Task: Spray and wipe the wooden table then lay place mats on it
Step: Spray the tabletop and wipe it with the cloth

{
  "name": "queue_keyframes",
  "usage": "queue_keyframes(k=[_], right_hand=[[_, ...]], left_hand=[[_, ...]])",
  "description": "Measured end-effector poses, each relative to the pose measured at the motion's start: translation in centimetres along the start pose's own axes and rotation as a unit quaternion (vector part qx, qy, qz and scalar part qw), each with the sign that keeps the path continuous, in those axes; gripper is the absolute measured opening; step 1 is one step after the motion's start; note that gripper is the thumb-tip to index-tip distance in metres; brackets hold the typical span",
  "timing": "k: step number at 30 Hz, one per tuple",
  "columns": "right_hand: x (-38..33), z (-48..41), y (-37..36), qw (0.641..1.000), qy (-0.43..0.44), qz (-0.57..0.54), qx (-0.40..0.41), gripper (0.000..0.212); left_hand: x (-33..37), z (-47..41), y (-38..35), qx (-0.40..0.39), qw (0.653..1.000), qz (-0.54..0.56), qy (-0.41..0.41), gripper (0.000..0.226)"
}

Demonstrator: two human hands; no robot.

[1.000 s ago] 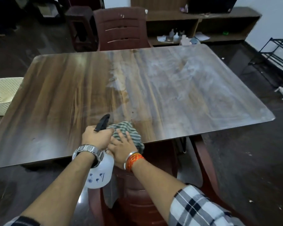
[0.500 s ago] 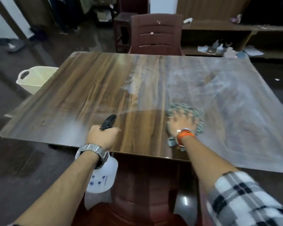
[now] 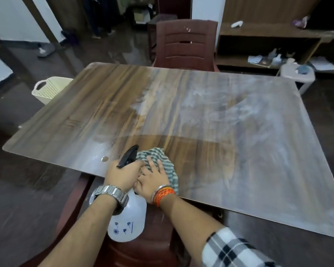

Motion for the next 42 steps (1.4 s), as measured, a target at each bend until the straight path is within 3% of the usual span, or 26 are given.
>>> queue_keyframes(k=[2,5,8,10,13,15,17,19,20,22,25,27,31,35,42], right_hand=[[2.6,2.6,-0.1,0.999,-0.037,-0.006,0.029,0.05],[8.8,10.0,0.2,0.978,-0.197,-0.005,0.063,0.056],[14.0,18.7,1.1,0.914,-0.392,0.003,0.105,0.06],[15.5,22.3,1.5,0.874,-0.473,-0.022,0.112,0.056],[15.1,22.6,1.5,0.839,-0.528,-0.033,0.126,0.055],[13.9,20.9,1.4,0.839,-0.529,-0.035,0.123,0.056],[11.8,18.3,1.1,0.894,-0.429,-0.036,0.122,0.058],[8.8,14.8,0.4,0.969,-0.24,-0.013,0.051,0.057],[7.4,13.0,0.0,0.989,-0.144,0.005,0.023,0.055],[5.6,10.2,0.3,1.0,-0.005,0.002,0.002,0.053],[8.0,9.4,1.1,0.991,0.121,0.033,-0.036,0.051],[11.6,11.0,1.7,0.989,0.138,0.038,-0.038,0.05],[19.0,15.9,2.7,0.997,0.065,0.039,-0.023,0.053],[18.6,16.1,2.9,0.995,0.063,0.043,-0.058,0.05],[11.7,9.4,2.4,0.944,0.292,0.068,-0.135,0.048]], left_hand=[[-0.2,0.3,-0.3,-0.017,1.0,0.0,0.004,0.028],[-0.3,1.8,-1.1,-0.025,1.0,-0.012,0.012,0.032],[-0.1,3.2,-2.4,-0.017,0.999,-0.047,0.002,0.031],[-0.2,4.0,-3.3,-0.009,0.997,-0.071,-0.007,0.029],[-0.8,4.6,-4.0,-0.011,0.999,-0.051,-0.007,0.033],[-1.4,5.0,-4.3,-0.031,0.999,-0.028,0.008,0.031],[-1.8,5.5,-4.6,-0.054,0.998,-0.028,0.023,0.031],[-2.1,5.8,-5.0,-0.035,0.998,-0.034,0.031,0.033],[-2.3,5.8,-5.1,-0.008,0.999,-0.035,0.034,0.034],[-2.4,6.2,-5.5,0.06,0.997,-0.036,0.043,0.033],[-2.4,7.7,-7.1,0.132,0.989,-0.009,0.069,0.031],[-2.2,9.1,-8.6,0.153,0.985,0.008,0.077,0.033],[-2.0,11.3,-10.4,0.168,0.97,0.112,0.136,0.034],[-1.2,12.3,-10.8,0.193,0.956,0.168,0.143,0.032],[-0.9,10.1,-8.0,0.24,0.942,0.181,0.149,0.038]])
Point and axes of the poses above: each hand's wrist, its own z-axis away from the middle knuckle, its own y-axis out of the back of the hand, x = y × z, the point moved 2 cm from there along -z, towards the middle knuckle, and after that the axes turned 11 degrees about y, right-handed, at the moved point
